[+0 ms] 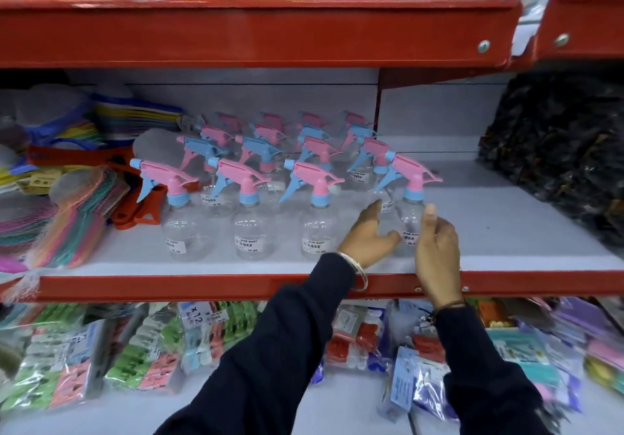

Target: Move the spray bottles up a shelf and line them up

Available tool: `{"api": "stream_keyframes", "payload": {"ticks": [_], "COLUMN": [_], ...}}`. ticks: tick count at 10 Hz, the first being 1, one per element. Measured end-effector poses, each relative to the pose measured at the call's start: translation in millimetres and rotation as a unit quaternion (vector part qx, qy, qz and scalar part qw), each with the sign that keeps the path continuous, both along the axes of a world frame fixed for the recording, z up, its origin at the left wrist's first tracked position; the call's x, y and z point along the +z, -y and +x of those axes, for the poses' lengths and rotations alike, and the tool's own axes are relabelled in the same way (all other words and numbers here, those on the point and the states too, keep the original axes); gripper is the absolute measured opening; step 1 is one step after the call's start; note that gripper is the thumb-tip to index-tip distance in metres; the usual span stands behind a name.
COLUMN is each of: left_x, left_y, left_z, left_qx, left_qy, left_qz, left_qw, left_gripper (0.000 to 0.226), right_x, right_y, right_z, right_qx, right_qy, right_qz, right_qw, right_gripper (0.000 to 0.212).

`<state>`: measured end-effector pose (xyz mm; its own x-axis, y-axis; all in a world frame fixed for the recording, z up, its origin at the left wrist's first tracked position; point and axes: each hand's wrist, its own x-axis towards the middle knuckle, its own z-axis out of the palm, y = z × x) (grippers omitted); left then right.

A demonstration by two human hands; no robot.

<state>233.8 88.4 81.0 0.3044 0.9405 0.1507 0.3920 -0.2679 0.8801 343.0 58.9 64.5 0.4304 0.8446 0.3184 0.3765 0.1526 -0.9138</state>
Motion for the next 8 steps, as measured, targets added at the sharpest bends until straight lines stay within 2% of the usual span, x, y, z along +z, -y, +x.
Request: {"api": "stream_keyframes", "payload": {"ticks": [1,3,4,6,7,8], "left_x": [-2,-20,-23,-21,-12,4], "left_y": [-5,3,8,19,37,58], "left_z": [1,-18,-24,-26,-30,-42], "left_qx": [-0.04,-0.009,0.008,0.013,0.027,0.072], "left_qy": [-0.006,0.021,0.028,0.006,-0.007,0.003], "left_qz": [-0.037,-0.02,-0.019,-0.005,0.039,0.178], "left_qw": [0.998,1.0,0.999,1.0,0.999,0.981], "left_gripper": [0.074,0.071,0.071,0.071,0.064,0.055], "right_x": [3,4,1,1,0,-17], "right_y": [4,6,5,11,20,52], "right_z": [6,9,8,6,7,16], "right_qx": [0.017,0.07,0.075,0.074,0.037,-0.047], "right_qy": [-0.016,-0.039,-0.033,-0.041,-0.028,-0.035], "right_qz": [0.005,-0.004,-0.005,0.009,0.042,0.099], "right_qw": [1.0,0.997,0.997,0.996,0.998,0.993], "right_gripper": [0.067,0.071,0.084,0.06,0.057,0.057]}}
